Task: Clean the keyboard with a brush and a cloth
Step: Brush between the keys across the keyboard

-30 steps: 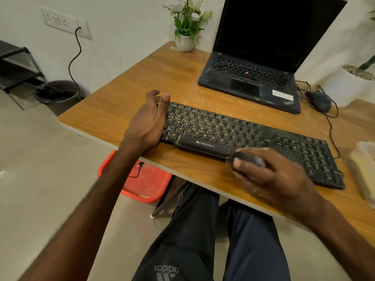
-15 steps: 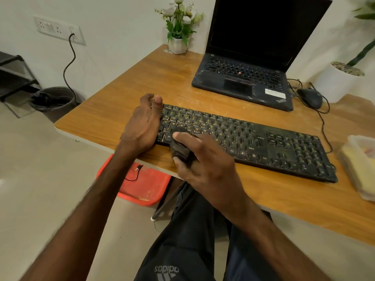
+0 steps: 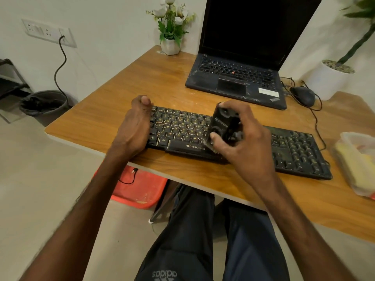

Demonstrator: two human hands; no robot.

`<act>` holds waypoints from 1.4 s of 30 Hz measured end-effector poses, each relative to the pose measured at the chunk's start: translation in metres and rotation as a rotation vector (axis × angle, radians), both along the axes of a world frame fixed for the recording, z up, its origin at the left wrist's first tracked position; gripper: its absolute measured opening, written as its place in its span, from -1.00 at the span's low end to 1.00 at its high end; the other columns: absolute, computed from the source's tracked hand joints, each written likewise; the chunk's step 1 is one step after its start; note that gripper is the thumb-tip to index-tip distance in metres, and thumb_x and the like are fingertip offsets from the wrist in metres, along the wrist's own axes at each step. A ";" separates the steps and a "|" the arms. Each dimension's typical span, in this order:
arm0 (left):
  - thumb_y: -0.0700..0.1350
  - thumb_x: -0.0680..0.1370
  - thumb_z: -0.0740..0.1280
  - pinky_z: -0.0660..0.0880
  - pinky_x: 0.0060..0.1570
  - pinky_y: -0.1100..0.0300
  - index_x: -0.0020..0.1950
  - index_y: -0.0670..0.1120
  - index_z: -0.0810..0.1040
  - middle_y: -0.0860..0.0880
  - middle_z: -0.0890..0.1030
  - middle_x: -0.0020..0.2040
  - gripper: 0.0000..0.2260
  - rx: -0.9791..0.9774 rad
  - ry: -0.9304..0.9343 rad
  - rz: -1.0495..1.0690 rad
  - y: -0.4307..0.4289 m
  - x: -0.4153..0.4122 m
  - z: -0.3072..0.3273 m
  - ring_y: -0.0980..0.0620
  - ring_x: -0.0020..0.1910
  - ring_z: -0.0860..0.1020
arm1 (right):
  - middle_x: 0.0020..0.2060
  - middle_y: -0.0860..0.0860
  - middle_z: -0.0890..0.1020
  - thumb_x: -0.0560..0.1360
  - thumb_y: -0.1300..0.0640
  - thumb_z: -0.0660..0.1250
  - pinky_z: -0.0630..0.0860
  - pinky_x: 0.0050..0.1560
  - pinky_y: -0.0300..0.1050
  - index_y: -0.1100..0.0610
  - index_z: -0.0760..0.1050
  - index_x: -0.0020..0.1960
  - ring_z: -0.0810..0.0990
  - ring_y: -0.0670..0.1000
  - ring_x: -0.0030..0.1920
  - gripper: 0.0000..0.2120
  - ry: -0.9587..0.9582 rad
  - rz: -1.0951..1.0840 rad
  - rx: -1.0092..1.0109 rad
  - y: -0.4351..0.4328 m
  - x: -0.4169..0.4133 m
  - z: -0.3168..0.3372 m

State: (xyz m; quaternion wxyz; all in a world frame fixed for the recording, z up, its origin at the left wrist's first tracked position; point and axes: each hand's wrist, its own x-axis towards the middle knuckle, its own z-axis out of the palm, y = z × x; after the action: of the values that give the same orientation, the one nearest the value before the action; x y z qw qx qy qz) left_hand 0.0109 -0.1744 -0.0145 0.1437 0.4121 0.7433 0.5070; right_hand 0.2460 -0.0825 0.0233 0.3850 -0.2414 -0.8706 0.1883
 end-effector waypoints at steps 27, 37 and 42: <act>0.61 0.38 -0.26 0.34 0.32 -0.06 0.56 -0.05 0.17 -0.06 0.48 0.42 0.00 -0.053 0.148 0.026 0.003 0.001 -0.003 -0.08 0.37 0.43 | 0.18 -0.08 0.49 0.41 0.19 0.52 0.61 -0.15 -0.35 0.11 0.39 0.34 0.60 -0.10 0.03 -0.44 -0.021 0.128 0.036 0.027 0.017 0.006; 0.60 0.40 -0.25 0.33 0.23 0.03 0.56 -0.07 0.18 -0.08 0.49 0.41 -0.01 -0.050 0.176 0.035 0.004 0.000 -0.005 -0.08 0.36 0.45 | 0.23 0.02 0.55 0.42 0.19 0.52 0.53 0.02 -0.42 0.12 0.39 0.35 0.54 -0.10 0.15 -0.45 -0.098 0.235 0.161 0.026 0.025 0.002; 0.60 0.40 -0.25 0.33 0.20 0.05 0.56 -0.07 0.18 -0.08 0.50 0.41 0.00 -0.054 0.190 0.036 0.004 -0.001 -0.006 -0.07 0.35 0.46 | 0.19 -0.05 0.51 0.42 0.17 0.52 0.57 -0.06 -0.40 0.14 0.39 0.34 0.56 -0.09 0.09 -0.44 -0.066 0.169 0.136 0.039 0.021 0.006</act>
State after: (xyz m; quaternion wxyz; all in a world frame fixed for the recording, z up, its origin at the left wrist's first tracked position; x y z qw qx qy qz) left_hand 0.0096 -0.1704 -0.0210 0.0743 0.4407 0.7742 0.4481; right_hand 0.2675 -0.0438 0.0295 0.3543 -0.1465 -0.9109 0.1525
